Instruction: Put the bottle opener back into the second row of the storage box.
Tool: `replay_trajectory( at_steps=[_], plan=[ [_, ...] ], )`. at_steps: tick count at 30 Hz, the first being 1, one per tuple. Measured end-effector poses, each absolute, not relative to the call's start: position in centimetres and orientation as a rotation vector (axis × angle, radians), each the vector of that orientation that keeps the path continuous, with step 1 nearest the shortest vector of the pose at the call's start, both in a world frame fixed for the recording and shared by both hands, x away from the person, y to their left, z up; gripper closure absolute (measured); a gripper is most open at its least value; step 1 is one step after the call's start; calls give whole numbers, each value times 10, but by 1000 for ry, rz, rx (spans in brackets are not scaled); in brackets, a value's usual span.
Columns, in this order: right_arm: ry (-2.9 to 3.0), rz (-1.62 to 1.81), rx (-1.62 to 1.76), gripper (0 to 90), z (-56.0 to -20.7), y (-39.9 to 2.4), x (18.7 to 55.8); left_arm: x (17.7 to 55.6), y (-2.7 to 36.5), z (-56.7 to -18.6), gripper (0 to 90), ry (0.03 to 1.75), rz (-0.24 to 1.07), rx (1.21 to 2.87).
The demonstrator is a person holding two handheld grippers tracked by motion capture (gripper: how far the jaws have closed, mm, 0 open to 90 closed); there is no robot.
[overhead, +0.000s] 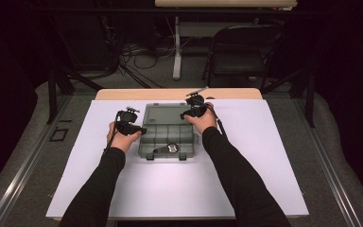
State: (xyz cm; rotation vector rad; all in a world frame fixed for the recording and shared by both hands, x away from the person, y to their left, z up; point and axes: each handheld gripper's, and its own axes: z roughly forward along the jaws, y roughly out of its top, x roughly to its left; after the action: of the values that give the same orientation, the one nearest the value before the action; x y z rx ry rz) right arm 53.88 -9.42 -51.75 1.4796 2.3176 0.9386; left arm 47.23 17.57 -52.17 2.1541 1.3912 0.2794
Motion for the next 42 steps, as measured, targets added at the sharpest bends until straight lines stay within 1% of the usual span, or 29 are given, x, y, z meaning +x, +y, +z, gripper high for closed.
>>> replay_trajectory(
  at_steps=[18, 28, 42],
  plan=[
    [2313, 947, 1491, 452, -523, -94, 538, 473, 169, -541, 666, 1419, 276, 2185],
    [2284, 940, 1530, 449, -525, -99, 538, 475, 171, -543, 666, 1434, 254, 2163],
    [2274, 874, 1629, 461, -532, -102, 538, 474, 169, -543, 674, 1435, 277, 2169]
  ],
)
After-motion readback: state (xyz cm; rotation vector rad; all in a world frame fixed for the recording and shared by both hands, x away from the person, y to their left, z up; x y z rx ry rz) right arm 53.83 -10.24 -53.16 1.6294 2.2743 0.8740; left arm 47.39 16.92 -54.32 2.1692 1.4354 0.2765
